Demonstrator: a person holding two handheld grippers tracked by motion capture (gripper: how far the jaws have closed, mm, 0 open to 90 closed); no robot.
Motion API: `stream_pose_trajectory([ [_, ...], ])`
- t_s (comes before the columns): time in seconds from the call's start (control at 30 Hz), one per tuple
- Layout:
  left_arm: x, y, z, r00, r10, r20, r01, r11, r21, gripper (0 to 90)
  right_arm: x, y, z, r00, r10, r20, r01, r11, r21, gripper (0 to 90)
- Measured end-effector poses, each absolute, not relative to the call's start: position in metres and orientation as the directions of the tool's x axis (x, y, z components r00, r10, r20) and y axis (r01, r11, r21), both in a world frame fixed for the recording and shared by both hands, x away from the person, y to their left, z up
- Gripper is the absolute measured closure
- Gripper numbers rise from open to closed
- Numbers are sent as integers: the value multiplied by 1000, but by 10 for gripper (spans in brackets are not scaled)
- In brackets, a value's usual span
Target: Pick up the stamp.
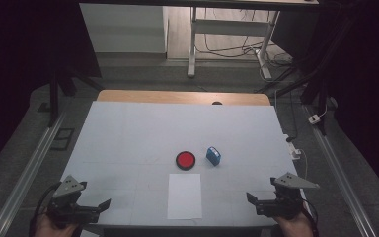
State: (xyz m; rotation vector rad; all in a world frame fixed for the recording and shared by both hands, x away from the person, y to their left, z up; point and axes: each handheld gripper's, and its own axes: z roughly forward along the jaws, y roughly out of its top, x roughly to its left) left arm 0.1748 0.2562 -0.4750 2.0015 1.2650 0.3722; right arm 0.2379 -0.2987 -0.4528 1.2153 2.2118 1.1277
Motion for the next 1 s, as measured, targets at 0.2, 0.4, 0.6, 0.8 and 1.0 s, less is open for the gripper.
stream_pose_trajectory([
  [0.2,176,257,-475,485,862,-147,660,-251,708,2,236,-296,-452,-552,834,27,522,319,791,0],
  [0.4,177,255,-475,481,869,-112,648,-267,714,0,237,-296,-453,-560,828,33,522,321,790,0],
  [0.6,179,255,-476,479,870,-117,660,-269,701,0,237,-296,-453,-576,816,39,523,332,785,0],
  [0.8,181,255,-476,505,854,-120,654,-288,700,0,238,-295,-453,-585,810,39,524,341,781,0],
  [1.0,181,254,-476,523,841,-136,655,-295,696,0,239,-295,-452,-600,798,60,529,339,778,0],
])
